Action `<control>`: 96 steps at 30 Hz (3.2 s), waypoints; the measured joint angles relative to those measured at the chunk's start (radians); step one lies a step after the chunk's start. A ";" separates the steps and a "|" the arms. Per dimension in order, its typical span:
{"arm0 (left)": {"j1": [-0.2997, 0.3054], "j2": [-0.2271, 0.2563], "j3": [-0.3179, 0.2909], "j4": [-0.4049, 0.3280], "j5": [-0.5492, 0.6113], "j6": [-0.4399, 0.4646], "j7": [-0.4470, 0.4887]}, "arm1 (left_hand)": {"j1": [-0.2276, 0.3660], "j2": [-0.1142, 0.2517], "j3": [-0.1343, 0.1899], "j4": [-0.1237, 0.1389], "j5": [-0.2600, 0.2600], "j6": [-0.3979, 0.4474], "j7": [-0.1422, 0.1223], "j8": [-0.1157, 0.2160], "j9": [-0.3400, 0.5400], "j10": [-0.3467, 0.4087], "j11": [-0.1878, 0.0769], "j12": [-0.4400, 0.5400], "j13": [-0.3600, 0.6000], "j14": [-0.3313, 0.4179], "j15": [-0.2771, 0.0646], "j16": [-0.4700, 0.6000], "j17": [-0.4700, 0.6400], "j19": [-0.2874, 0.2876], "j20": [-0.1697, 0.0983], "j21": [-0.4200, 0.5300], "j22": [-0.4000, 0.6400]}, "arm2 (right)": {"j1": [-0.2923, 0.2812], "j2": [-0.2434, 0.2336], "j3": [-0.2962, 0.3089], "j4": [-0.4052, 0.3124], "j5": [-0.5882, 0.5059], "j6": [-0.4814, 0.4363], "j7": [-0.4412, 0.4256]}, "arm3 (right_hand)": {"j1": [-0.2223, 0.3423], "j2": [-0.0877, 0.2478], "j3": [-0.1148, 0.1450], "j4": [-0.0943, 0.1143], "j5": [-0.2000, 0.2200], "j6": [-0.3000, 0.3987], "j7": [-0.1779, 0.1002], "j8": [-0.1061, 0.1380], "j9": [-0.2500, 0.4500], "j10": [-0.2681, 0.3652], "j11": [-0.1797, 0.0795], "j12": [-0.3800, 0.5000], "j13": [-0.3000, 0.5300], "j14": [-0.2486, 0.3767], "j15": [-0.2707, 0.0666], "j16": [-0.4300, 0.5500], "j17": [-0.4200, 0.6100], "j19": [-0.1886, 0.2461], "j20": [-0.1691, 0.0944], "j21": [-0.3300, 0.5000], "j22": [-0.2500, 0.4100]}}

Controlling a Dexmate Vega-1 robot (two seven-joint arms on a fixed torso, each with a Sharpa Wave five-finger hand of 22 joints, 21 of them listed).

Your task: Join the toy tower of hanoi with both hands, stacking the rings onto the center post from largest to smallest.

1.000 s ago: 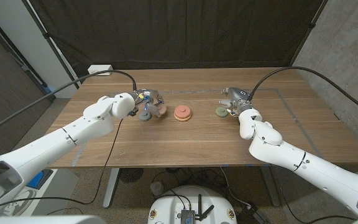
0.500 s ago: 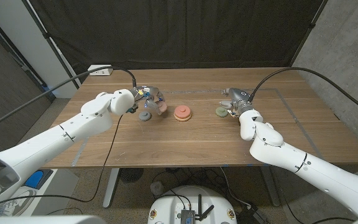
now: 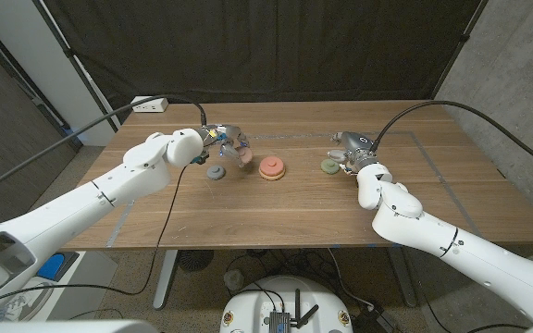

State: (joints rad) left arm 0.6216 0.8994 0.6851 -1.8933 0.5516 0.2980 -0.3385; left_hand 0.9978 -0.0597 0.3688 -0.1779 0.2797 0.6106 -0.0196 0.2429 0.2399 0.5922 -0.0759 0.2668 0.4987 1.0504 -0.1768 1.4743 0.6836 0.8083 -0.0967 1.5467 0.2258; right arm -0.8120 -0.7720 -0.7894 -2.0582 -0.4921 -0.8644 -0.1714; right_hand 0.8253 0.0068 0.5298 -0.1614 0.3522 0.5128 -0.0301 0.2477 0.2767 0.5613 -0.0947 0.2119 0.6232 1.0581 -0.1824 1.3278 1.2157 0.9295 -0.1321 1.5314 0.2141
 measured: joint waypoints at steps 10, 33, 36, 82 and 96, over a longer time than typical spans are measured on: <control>-0.031 -0.026 0.018 0.024 0.010 -0.025 -0.011 | 0.005 -0.005 0.004 -0.004 0.003 0.000 0.000 -0.001 0.000 0.001 -0.001 -0.002 0.000 0.005 0.003 0.000 0.005 0.000 0.000 0.003 0.000 | 0.000 0.000 0.003 0.000 0.007 -0.001 -0.001 | 0.000 0.000 0.000 0.000 0.000 0.005 -0.005 0.000 0.000 0.000 0.000 0.000 0.003 0.007 0.000 0.004 0.004 0.000 0.000 0.004 0.000; -0.079 -0.085 0.047 0.065 0.019 -0.072 -0.006 | 0.011 -0.011 0.004 -0.004 0.006 0.009 -0.002 -0.007 0.005 0.008 -0.002 0.000 0.000 0.007 0.000 -0.016 0.005 0.000 0.000 0.003 0.002 | -0.008 -0.003 0.012 0.004 0.026 0.005 -0.016 | 0.000 0.000 0.008 0.000 0.000 0.012 0.002 0.000 0.000 0.011 0.000 0.000 0.005 0.007 0.000 0.007 0.002 0.004 0.004 0.003 0.002; -0.085 -0.093 0.052 0.072 0.020 -0.078 -0.006 | 0.011 -0.011 0.004 -0.004 0.006 0.009 -0.002 -0.008 0.005 0.009 -0.003 -0.001 0.000 0.007 0.000 -0.016 0.008 0.000 0.000 0.003 0.002 | -0.011 -0.005 0.013 0.004 0.029 0.004 -0.018 | 0.000 0.000 0.008 0.000 0.007 0.012 0.002 0.000 0.000 0.011 0.000 0.000 0.005 0.007 0.000 0.007 0.002 0.004 0.004 0.003 0.002; -0.178 -0.175 0.144 0.158 0.063 -0.128 -0.107 | 0.015 -0.015 -0.004 0.004 0.009 0.015 -0.001 -0.023 0.011 0.016 -0.005 -0.035 0.028 0.007 0.000 -0.051 0.016 0.000 0.000 0.003 0.002 | -0.043 -0.023 0.032 -0.033 0.060 -0.031 -0.063 | -0.007 0.004 0.017 0.000 0.008 0.012 0.002 -0.004 0.000 0.011 0.000 0.000 0.010 0.007 0.000 0.015 -0.003 0.004 0.004 0.003 0.002; -0.189 -0.193 0.162 0.194 0.052 -0.147 -0.116 | 0.019 -0.019 -0.009 0.009 0.007 0.014 0.000 -0.023 0.014 0.025 -0.002 -0.043 0.029 0.013 -0.006 -0.055 0.021 0.000 0.000 0.006 0.000 | -0.042 -0.029 0.032 -0.038 0.063 -0.034 -0.063 | -0.006 0.004 0.016 0.000 0.008 0.012 0.002 -0.008 0.000 0.011 0.000 0.000 0.009 0.007 0.000 0.015 -0.003 0.004 0.004 0.003 0.002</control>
State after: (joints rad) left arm 0.4322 0.7063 0.8473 -1.6992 0.6039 0.1507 -0.4540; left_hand 1.0168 -0.0787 0.3603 -0.1694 0.2862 0.6247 -0.0194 0.2197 0.2542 0.6173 -0.0780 0.2243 0.5272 1.0635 -0.1827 1.4192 0.7051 0.8080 -0.0964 1.5525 0.2258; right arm -0.8545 -0.8014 -0.7575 -2.0959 -0.4288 -0.8988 -0.2347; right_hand 0.8188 0.0109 0.5463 -0.1613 0.3599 0.5251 -0.0284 0.2398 0.2763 0.5719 -0.0947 0.2120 0.6325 1.0651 -0.1822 1.3425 1.2129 0.9331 -0.1285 1.5343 0.2163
